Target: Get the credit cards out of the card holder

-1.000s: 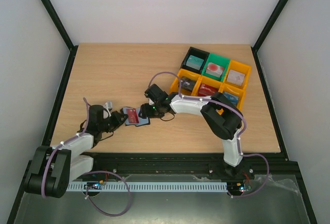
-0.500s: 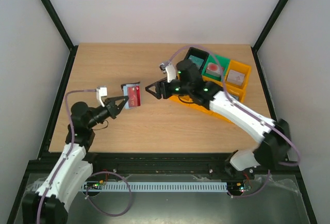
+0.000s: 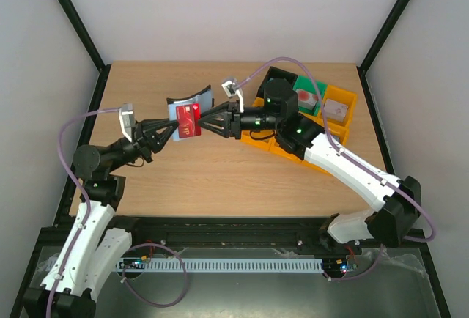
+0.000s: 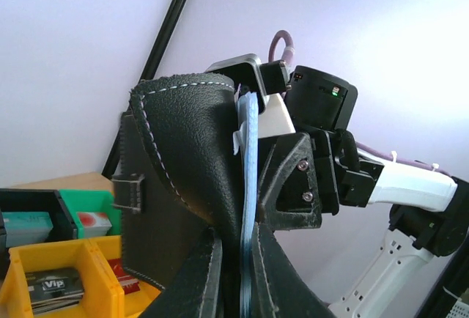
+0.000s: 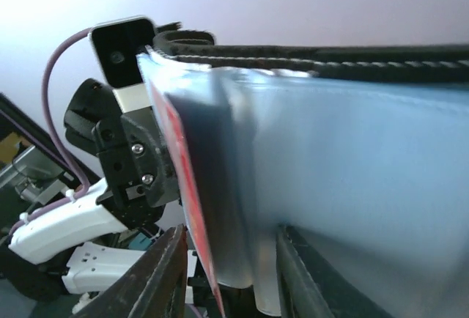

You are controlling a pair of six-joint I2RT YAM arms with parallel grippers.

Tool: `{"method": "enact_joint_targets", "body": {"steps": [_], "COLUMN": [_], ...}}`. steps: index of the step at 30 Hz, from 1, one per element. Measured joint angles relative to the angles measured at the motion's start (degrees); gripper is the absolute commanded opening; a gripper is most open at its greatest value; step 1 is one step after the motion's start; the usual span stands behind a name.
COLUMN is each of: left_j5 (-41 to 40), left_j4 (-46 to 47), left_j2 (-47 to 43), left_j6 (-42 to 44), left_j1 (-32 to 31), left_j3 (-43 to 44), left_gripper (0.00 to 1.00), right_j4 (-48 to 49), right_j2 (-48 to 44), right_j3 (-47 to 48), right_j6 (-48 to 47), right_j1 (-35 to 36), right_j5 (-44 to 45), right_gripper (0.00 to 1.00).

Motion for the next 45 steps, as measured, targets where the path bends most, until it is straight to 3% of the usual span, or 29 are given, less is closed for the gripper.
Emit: {"method": "enact_joint_targets", "body": {"steps": [5, 17, 26, 29, 33, 38, 45], "left_j5": [0.2, -0.9, -3.1, -9.4, -19.4, -26.1, -30.1], "left_j4": [0.1, -3.5, -6.8, -13.6, -23.2, -31.0, -35.6], "left_j2": [0.4, -0.3, -0.7, -1.6, -1.6, -2.1, -5.4], "left_j6": [-0.4, -0.2, -0.2, -0.1, -0.2, -2.3, -5.5], "left_j1": [0.0, -0.1, 0.0, 0.3, 2.6, 4.3, 6.6], "left_j3": [0.1, 0.1, 0.1, 0.1, -1.3, -7.0, -14.0], "left_gripper": [0.02, 0.02, 0.02, 0.02, 0.02, 0.02, 0.02], "right_j4": [3.9, 3.8, -3.8, -3.9, -4.8, -7.3, -5.6], "right_j2": [0.7, 0.9, -4.7, -8.6, -18.6, -26.1, -18.6], "right_j3": [0.0, -0.1, -0.7, -4.6, -17.7, -30.2, -32.2], "right_j6": [2.8, 2.4, -0.8, 8.0, 31.5, 52.2, 65.8], "right_j1": [1.4, 0.7, -8.4, -15.7, -27.8, -27.3, -27.3], "right_j5": [-1.4, -1.1, 3.0, 10.9, 31.4, 47.5, 59.1], "right_gripper": [0.02, 0.02, 0.02, 0.02, 0.02, 0.02, 0.02]}}
